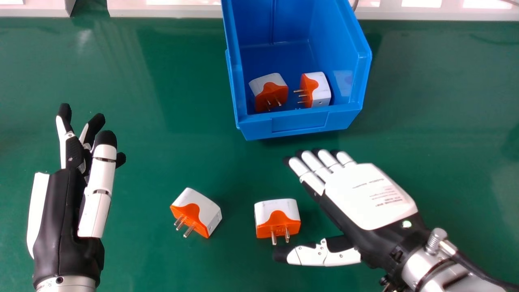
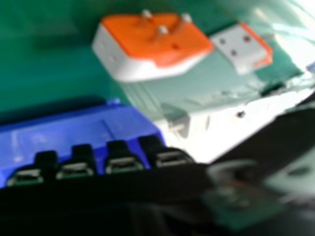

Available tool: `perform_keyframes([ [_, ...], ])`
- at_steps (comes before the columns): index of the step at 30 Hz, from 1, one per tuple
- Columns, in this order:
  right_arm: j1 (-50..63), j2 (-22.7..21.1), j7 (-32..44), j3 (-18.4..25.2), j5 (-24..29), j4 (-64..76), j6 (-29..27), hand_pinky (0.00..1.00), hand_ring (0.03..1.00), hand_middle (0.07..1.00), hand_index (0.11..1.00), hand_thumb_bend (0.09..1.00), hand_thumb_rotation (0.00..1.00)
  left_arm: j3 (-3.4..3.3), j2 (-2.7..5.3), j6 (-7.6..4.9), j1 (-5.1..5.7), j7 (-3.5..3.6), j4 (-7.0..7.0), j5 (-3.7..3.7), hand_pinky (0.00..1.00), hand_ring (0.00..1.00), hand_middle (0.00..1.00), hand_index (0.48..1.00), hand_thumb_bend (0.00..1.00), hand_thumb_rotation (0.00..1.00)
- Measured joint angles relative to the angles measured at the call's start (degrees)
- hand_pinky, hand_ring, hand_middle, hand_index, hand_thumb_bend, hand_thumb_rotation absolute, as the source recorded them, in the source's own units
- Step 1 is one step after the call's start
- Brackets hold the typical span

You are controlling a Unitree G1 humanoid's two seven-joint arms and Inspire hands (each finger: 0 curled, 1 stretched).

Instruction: Pick all objects and put in blue box

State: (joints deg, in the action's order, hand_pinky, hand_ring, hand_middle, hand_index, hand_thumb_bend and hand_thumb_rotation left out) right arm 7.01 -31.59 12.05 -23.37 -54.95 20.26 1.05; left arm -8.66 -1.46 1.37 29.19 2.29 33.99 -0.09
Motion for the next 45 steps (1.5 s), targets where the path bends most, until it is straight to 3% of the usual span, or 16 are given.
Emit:
perform_keyframes([
  [17, -8.0, 3.8, 1.9, -4.6, -6.8, -11.7, -1.6, 0.95, 0.955, 0.960, 0.932, 0.522, 0.94, 0.28, -0.01, -0.08, 0.04, 0.01, -0.04, 0.18, 0.85, 0.93, 0.96, 0.968, 0.36, 0.87],
  [31, -10.8, 5.6, 0.4, -6.4, -8.9, -16.7, -1.7, 0.90, 0.919, 0.925, 0.900, 0.512, 0.93, 0.44, -0.01, 0.15, 0.73, 0.00, 1.08, 0.18, 0.85, 0.93, 0.96, 0.969, 0.36, 0.88],
  [40, -13.0, 5.8, -3.1, -7.3, -9.2, -20.5, -2.0, 0.81, 0.843, 0.840, 0.820, 0.471, 0.90, 0.43, 0.00, 0.62, 0.74, -0.07, 1.38, 0.18, 0.85, 0.93, 0.96, 0.969, 0.36, 0.88],
  [45, -14.7, 5.5, -7.1, -8.0, -9.3, -23.9, -4.2, 0.71, 0.757, 0.766, 0.756, 0.444, 0.89, 0.42, 0.01, 0.79, 0.73, -0.15, 1.48, 0.17, 0.85, 0.93, 0.96, 0.969, 0.36, 0.88],
])
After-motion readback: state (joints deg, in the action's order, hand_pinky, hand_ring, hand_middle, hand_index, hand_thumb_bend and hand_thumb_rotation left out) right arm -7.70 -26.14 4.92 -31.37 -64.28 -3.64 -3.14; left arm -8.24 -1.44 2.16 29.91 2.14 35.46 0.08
